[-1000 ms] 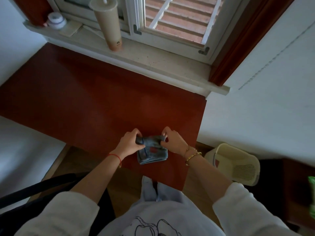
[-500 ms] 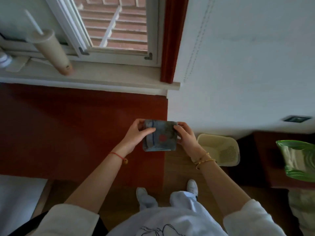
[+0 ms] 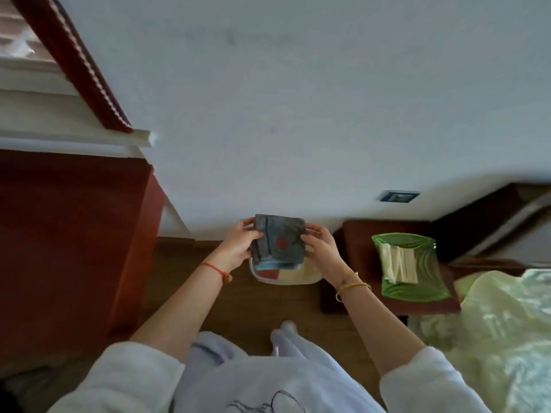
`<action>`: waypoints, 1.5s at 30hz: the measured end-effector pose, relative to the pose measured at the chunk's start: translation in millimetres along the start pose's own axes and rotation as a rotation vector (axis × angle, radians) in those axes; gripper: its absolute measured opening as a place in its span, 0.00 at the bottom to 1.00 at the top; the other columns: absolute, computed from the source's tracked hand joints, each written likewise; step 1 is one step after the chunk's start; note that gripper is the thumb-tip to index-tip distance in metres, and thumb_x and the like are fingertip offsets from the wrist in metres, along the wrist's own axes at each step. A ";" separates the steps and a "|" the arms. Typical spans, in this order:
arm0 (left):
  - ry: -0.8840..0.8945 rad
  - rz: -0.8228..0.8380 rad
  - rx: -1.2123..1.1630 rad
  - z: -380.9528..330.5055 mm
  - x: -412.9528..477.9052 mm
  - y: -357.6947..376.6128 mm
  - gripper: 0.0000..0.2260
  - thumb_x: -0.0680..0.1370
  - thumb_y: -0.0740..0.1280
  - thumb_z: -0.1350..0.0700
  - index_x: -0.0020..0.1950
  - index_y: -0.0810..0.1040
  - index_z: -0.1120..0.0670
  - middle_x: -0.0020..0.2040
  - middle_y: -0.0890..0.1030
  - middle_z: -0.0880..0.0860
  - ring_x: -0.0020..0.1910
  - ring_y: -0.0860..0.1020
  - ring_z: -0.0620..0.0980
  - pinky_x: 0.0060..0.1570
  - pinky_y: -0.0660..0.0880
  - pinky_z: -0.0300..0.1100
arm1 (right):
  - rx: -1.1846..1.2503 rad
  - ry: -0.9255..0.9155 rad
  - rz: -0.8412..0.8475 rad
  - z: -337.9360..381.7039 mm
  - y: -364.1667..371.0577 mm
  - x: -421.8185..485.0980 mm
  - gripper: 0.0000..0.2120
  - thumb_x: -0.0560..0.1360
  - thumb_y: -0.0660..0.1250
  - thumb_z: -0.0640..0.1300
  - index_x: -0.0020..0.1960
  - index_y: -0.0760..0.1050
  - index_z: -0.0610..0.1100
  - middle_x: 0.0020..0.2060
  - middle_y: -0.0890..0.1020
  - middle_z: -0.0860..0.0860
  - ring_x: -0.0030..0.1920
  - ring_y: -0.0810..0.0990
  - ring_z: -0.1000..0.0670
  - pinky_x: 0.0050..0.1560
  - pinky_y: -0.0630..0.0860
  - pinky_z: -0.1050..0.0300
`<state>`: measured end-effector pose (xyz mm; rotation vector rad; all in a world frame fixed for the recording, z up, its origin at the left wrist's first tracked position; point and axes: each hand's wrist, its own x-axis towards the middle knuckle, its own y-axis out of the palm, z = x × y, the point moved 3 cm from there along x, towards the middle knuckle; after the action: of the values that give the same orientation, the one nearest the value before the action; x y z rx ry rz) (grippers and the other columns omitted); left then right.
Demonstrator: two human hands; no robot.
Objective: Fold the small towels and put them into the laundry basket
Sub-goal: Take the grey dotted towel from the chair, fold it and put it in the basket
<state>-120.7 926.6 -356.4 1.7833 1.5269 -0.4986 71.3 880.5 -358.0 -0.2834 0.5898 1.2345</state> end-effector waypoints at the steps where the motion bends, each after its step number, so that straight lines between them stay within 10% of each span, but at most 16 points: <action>1: -0.014 0.002 -0.006 6.5 3.5 16.8 0.21 0.80 0.61 0.70 0.73 0.67 0.60 0.69 0.74 0.62 0.66 0.74 0.62 0.60 0.75 0.61 | -0.020 0.010 -0.006 2.3 -16.5 4.1 0.15 0.78 0.64 0.34 0.63 0.70 0.39 0.56 0.76 0.43 0.53 0.79 0.47 0.41 0.80 0.57; 13: -0.058 -0.096 0.117 62.5 95.3 98.9 0.20 0.80 0.60 0.70 0.72 0.67 0.61 0.69 0.73 0.61 0.67 0.74 0.62 0.59 0.76 0.57 | -0.162 0.085 -0.187 -33.2 -112.7 86.8 0.15 0.77 0.64 0.34 0.63 0.71 0.39 0.58 0.77 0.41 0.59 0.79 0.42 0.59 0.79 0.44; 26: -0.282 -0.068 0.317 305.7 426.4 31.6 0.13 0.82 0.60 0.65 0.65 0.72 0.56 0.68 0.76 0.61 0.67 0.74 0.61 0.58 0.77 0.58 | -0.444 0.258 -0.216 -321.8 -166.7 362.7 0.12 0.76 0.62 0.34 0.59 0.73 0.39 0.54 0.79 0.43 0.55 0.77 0.44 0.54 0.73 0.55; 31: -0.405 0.054 0.413 379.2 531.2 -5.5 0.12 0.83 0.58 0.63 0.67 0.72 0.59 0.62 0.76 0.62 0.64 0.75 0.63 0.66 0.70 0.60 | -0.484 0.342 -0.113 -412.6 -175.7 453.5 0.11 0.76 0.61 0.32 0.39 0.69 0.45 0.50 0.77 0.40 0.53 0.78 0.40 0.56 0.79 0.43; 35: -0.474 0.083 0.532 409.7 578.9 -23.1 0.08 0.82 0.60 0.64 0.60 0.74 0.60 0.58 0.76 0.61 0.64 0.75 0.63 0.67 0.70 0.60 | -0.455 0.455 -0.048 -453.5 -178.0 489.4 0.06 0.79 0.58 0.33 0.51 0.72 0.40 0.48 0.74 0.43 0.43 0.75 0.46 0.47 0.76 0.50; 40: -0.647 0.099 0.536 431.8 594.9 -31.0 0.05 0.83 0.59 0.61 0.48 0.72 0.59 0.47 0.77 0.59 0.50 0.78 0.58 0.43 0.78 0.54 | -0.460 0.556 0.029 -472.1 -177.7 509.2 0.12 0.79 0.57 0.32 0.60 0.72 0.36 0.42 0.74 0.46 0.40 0.74 0.47 0.58 0.72 0.51; 45: -0.703 0.115 0.491 436.7 598.5 -37.1 0.15 0.83 0.56 0.61 0.70 0.67 0.62 0.65 0.74 0.62 0.63 0.74 0.61 0.54 0.74 0.55 | -0.418 0.668 0.066 -485.3 -169.3 508.0 0.06 0.78 0.58 0.35 0.52 0.72 0.37 0.43 0.77 0.43 0.42 0.76 0.43 0.52 0.77 0.45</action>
<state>46.9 1015.9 -1073.4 1.7434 0.8447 -1.3622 205.8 985.7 -1060.2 -1.0611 0.9097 1.3167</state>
